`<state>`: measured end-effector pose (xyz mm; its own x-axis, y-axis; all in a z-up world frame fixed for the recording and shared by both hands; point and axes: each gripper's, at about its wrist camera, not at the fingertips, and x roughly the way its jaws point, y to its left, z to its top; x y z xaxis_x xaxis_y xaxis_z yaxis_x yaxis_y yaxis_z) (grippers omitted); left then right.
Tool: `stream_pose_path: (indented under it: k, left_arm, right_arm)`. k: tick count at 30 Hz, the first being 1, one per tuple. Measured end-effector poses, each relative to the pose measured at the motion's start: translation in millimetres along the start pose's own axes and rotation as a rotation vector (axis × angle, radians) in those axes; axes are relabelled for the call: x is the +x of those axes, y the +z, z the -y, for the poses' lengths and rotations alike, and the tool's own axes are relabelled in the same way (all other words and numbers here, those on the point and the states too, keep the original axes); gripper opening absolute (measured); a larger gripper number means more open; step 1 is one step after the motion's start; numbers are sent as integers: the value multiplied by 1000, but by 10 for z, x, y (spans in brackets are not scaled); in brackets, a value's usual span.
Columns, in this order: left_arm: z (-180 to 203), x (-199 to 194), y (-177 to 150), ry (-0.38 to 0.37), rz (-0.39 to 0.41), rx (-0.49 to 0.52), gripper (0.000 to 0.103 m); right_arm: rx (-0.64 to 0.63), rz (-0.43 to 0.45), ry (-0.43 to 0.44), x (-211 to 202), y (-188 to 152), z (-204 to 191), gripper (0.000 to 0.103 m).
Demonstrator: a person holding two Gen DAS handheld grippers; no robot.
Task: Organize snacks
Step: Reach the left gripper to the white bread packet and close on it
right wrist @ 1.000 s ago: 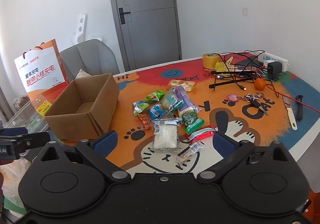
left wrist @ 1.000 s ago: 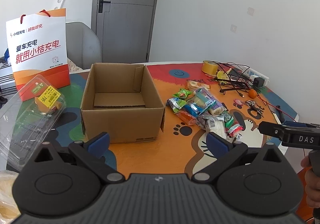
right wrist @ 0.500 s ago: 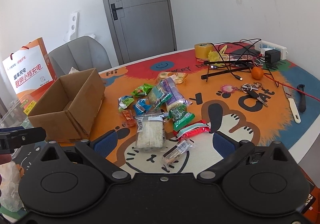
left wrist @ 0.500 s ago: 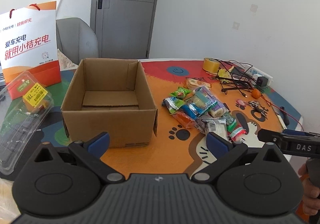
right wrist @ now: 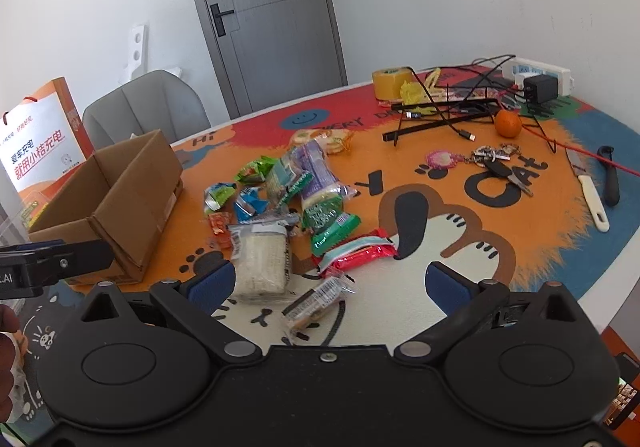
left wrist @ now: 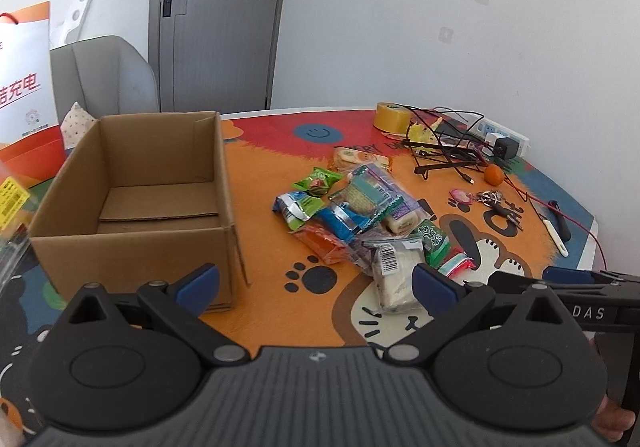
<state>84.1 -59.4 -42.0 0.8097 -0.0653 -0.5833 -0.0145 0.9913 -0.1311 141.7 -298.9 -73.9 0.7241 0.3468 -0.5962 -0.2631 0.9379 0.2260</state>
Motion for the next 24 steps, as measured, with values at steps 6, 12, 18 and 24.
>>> stream_pose_path:
  k: [6,12,18,24]
  left_arm:
    - [96,244,10,-25,-30,-9,100]
    - [188,422,-15,-43,-42,0,96]
    - [240,613,-40,-38,-64,22,92]
    - [332,791,-45,-35,-98,21,90]
  right_arm:
    - [30,-34,34,145,-59,134,99]
    - [77,-107,96,346,-125,191,74]
    - [94,-118,116,537,-157,170,59]
    - [67,-104,100,597,-125,242,32]
